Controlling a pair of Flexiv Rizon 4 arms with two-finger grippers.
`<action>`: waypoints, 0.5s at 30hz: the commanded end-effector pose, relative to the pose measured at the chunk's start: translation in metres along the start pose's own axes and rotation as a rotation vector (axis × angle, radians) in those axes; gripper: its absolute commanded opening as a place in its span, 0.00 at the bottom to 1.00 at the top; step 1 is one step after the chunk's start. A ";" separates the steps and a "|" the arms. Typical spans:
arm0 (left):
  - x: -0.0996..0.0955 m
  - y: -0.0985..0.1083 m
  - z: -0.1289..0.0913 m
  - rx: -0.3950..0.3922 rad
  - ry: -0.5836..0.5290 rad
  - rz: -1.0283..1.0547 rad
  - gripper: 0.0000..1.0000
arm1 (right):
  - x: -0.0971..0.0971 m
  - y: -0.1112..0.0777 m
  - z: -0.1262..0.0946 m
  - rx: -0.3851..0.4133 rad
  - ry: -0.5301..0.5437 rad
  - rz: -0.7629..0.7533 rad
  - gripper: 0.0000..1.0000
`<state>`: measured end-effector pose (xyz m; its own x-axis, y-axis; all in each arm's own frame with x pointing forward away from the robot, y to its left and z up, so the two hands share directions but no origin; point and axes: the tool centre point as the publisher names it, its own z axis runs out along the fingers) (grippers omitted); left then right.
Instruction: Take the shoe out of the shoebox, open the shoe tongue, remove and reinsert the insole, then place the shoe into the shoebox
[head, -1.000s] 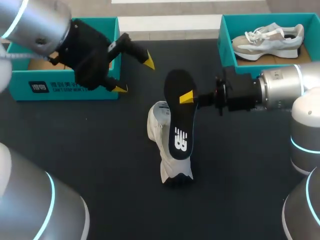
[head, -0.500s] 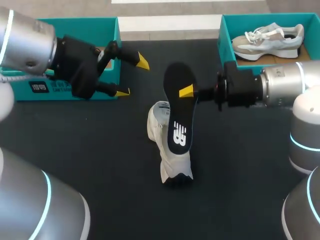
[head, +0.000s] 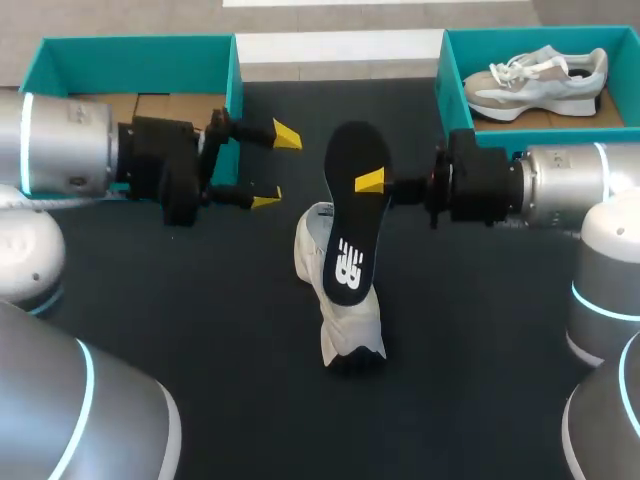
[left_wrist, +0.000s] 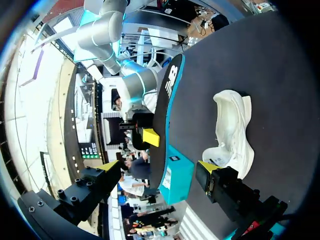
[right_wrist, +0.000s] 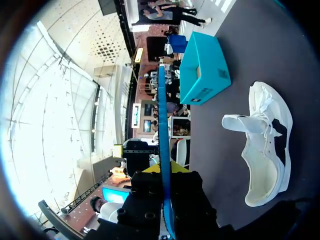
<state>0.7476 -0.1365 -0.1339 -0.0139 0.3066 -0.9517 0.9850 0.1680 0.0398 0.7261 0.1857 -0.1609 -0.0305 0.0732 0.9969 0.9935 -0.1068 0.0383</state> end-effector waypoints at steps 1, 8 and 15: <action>0.006 0.003 0.018 -0.004 -0.156 0.009 1.00 | -0.002 -0.005 0.005 -0.026 0.021 -0.003 0.00; 0.010 0.004 0.033 -0.011 -0.171 0.007 0.75 | -0.001 -0.008 0.008 -0.046 0.017 0.009 0.00; 0.010 0.005 0.048 -0.013 -0.178 0.005 0.61 | -0.001 -0.008 0.013 -0.040 0.017 0.009 0.00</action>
<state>0.7551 -0.1678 -0.1536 0.0206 0.1465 -0.9890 0.9833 0.1758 0.0465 0.7177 0.1942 -0.1621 -0.0244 0.0524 0.9983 0.9887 -0.1467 0.0319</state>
